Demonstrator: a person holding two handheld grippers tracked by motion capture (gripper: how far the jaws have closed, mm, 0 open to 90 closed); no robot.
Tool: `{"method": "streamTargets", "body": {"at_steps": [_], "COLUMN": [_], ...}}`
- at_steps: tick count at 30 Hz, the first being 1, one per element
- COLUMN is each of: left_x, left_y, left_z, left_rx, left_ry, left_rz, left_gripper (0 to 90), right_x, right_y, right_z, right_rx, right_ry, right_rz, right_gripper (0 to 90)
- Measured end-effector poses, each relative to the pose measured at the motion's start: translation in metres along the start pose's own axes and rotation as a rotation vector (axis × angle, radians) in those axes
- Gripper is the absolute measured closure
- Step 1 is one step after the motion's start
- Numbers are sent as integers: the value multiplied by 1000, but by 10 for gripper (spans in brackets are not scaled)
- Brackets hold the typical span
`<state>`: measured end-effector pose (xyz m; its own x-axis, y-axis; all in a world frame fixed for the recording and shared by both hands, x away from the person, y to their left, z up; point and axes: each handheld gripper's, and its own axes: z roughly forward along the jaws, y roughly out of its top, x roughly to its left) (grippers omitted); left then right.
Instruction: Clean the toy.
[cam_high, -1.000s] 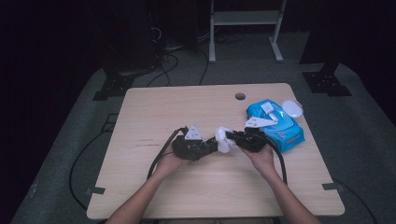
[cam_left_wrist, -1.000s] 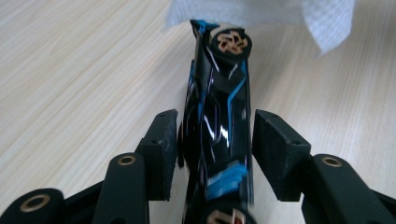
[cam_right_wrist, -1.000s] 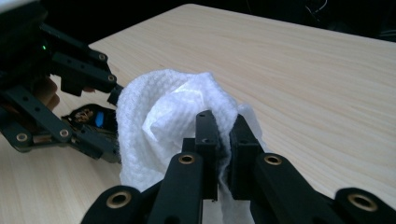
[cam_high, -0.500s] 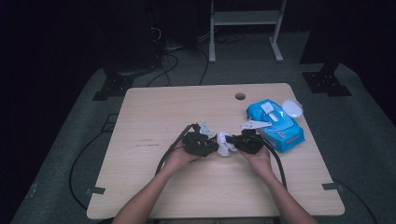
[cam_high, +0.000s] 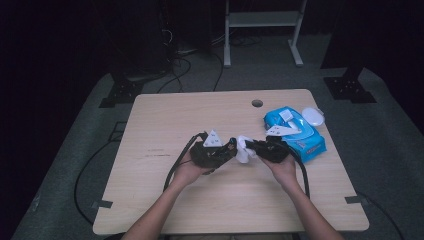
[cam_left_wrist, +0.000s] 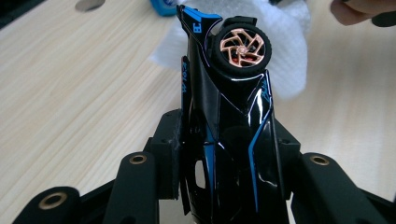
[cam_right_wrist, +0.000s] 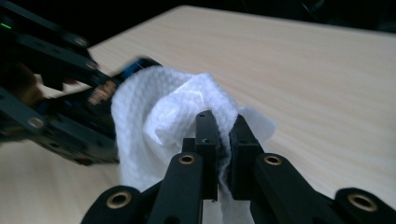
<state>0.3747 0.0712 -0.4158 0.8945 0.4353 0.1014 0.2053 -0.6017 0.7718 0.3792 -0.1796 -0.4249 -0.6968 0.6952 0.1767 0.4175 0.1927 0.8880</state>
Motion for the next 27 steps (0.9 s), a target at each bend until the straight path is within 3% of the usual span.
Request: {"method": "streamTargets", "body": {"at_steps": [3,5,7,9,12,20,24,27], "left_x": [-6,-5,-5,-5,-3,1,1,1], "left_y": [0,-2,-2,-2,-4,-4,-7,-8], "left_z": [-3,-5,-8,-8,-11,-19,-17,-15], "left_rx": [-12,-31,-38,-42,-63,-117,-111,-110], "left_ry": [7,-12,-16,-11,-27,-50,-60,-65], "left_rz": [12,-3,-16,-15,-31,-70,-73,-75], "left_gripper": [567,567,568,568,568,568,568,568], "right_x": [19,27,29,31,28,11,10,14], "right_y": [11,16,19,20,18,2,-2,4], "right_z": [-3,-5,-7,-7,-5,0,3,-1], "right_rx": [-42,-56,-84,-95,-104,-68,-44,-73], "right_ry": [33,21,53,56,70,75,68,72], "right_rz": [-55,-87,-67,-76,-50,25,23,13], "right_gripper": [845,845,846,846,846,845,845,845]}}
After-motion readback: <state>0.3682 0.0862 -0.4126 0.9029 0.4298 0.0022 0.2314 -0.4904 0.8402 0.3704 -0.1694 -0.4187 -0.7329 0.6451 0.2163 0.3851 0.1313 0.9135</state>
